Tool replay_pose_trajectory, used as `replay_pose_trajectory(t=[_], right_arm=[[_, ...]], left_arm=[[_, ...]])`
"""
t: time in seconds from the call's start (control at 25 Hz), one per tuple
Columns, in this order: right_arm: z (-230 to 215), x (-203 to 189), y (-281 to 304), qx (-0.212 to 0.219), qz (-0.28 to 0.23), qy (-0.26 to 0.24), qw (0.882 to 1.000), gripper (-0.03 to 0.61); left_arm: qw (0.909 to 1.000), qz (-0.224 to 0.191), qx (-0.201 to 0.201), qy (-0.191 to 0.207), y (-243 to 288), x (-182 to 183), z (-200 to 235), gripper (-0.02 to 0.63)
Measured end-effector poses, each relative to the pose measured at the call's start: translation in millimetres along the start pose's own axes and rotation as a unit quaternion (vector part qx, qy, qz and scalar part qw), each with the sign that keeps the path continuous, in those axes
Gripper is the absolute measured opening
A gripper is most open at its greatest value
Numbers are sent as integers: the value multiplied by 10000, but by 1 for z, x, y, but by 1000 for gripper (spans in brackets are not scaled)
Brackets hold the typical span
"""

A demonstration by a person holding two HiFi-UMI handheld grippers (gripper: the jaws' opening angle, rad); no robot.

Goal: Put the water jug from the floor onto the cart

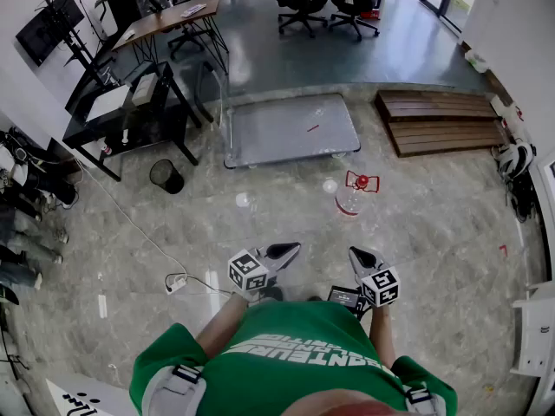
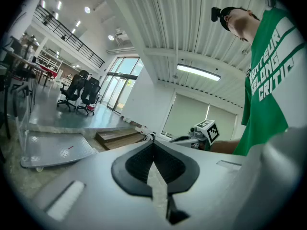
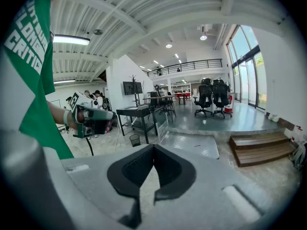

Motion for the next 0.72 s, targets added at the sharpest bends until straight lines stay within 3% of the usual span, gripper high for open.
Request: replay_pose_trajectory(t=[0.72], right_arm=[[10,-17,-17,53,36,133,9999,-8]], left_arm=[[9995,174,190,-161,-11,-20,-20,14]])
Point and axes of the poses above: the fingertips, and each gripper's own axes: y forward along the fingers, z to its left, x out of its top, the point moved 10 cm from there along -y, backward along the fingers, and after that the axes turned 8 degrees about -z, right-handed, at the moved point
